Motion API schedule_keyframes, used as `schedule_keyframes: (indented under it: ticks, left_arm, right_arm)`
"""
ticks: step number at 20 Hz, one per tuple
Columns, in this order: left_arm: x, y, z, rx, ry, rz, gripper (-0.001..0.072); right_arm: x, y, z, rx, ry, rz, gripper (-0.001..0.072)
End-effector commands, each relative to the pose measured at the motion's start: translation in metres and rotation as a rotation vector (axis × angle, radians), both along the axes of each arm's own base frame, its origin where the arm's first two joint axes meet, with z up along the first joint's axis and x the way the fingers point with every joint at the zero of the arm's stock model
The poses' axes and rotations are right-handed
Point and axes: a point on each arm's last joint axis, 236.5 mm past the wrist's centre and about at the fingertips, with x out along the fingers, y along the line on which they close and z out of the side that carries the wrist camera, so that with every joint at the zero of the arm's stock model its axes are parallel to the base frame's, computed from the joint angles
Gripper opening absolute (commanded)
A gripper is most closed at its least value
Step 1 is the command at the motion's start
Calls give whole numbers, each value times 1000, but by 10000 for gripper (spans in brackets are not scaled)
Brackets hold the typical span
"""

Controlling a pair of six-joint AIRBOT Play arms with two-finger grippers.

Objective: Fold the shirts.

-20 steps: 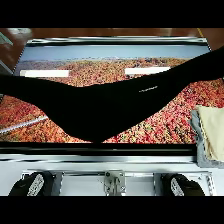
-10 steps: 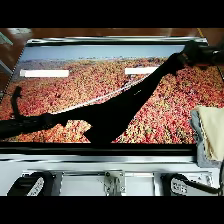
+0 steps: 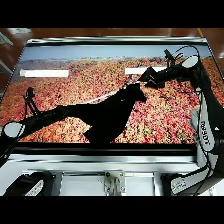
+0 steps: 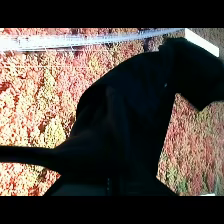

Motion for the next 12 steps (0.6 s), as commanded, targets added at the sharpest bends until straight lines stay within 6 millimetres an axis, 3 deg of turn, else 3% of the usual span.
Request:
schedule_keyframes:
  ticks: [1, 4, 5, 6, 10, 12]
  left_arm:
    - [8, 3, -2, 22, -29, 17, 41]
    - [5, 2, 1, 49, -34, -28, 41]
    - [4, 2, 2, 61, -32, -49, 42]
    - [1, 3, 2, 78, -29, -75, 41]
    - [-11, 9, -2, 135, -10, -173, 41]
    - [-14, 13, -5, 158, -12, -201, 41]
  right_arm:
    - [-51, -23, 0, -54, 99, 173, 591]
    - [-114, -83, -14, -271, 309, 200, 593]
    - [-133, -82, -22, -278, 346, 203, 595]
    - [-150, -65, -31, -230, 361, 199, 595]
    - [-216, 32, -82, 27, 419, 88, 595]
    - [-245, 64, -101, 57, 471, 89, 595]
